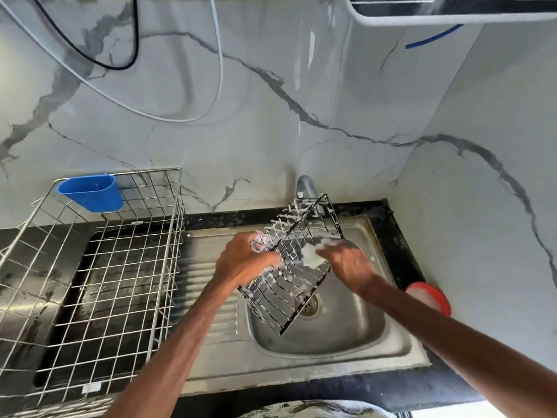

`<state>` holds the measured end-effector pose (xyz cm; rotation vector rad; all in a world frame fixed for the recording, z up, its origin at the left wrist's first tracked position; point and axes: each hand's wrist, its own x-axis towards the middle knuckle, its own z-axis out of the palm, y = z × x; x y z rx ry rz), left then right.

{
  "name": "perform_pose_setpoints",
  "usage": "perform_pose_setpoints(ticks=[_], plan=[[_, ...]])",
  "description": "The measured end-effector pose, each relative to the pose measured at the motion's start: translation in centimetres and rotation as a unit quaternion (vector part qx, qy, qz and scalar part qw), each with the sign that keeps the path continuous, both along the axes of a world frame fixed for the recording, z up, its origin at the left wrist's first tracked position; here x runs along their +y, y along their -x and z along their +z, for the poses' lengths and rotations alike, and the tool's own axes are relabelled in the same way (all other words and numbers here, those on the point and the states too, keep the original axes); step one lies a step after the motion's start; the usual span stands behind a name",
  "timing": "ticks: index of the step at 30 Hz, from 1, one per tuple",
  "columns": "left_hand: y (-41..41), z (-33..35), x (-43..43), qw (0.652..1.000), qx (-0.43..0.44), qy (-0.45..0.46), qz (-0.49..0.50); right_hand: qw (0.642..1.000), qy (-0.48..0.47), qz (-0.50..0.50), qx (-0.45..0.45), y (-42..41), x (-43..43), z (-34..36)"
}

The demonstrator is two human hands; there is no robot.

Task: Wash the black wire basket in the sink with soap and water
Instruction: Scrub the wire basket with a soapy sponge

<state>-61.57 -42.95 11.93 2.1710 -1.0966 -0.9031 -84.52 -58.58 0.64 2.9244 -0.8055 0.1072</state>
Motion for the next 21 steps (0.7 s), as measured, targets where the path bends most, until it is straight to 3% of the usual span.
perform_pose_setpoints(ticks=[1, 6, 10, 14, 17, 21], plan=[[0.2, 0.0, 0.0, 1.000, 0.000, -0.005, -0.007, 0.999, -0.005, -0.031, 0.037, -0.2, -0.2, 1.1], [1.7, -0.5, 0.0, 1.000, -0.013, 0.008, -0.002, 0.995, -0.045, -0.080, 0.047, -2.7, 3.5, 0.4], [2.3, -0.6, 0.5, 0.999, -0.006, 0.017, 0.032, 0.991, -0.130, -0.032, 0.026, -4.7, 9.2, 0.5], [2.2, -1.2, 1.0, 0.999, 0.011, 0.004, 0.030, 0.982, -0.154, 0.101, 0.041, -3.8, 11.3, -0.1], [2.8, -1.5, 1.1, 1.000, 0.012, 0.012, 0.019, 0.973, -0.206, 0.097, 0.033, -3.5, 9.3, 0.4], [3.5, -1.1, 0.5, 0.999, 0.040, 0.011, 0.010, 0.977, -0.204, 0.057, 0.026, -3.0, 6.7, 1.9]])
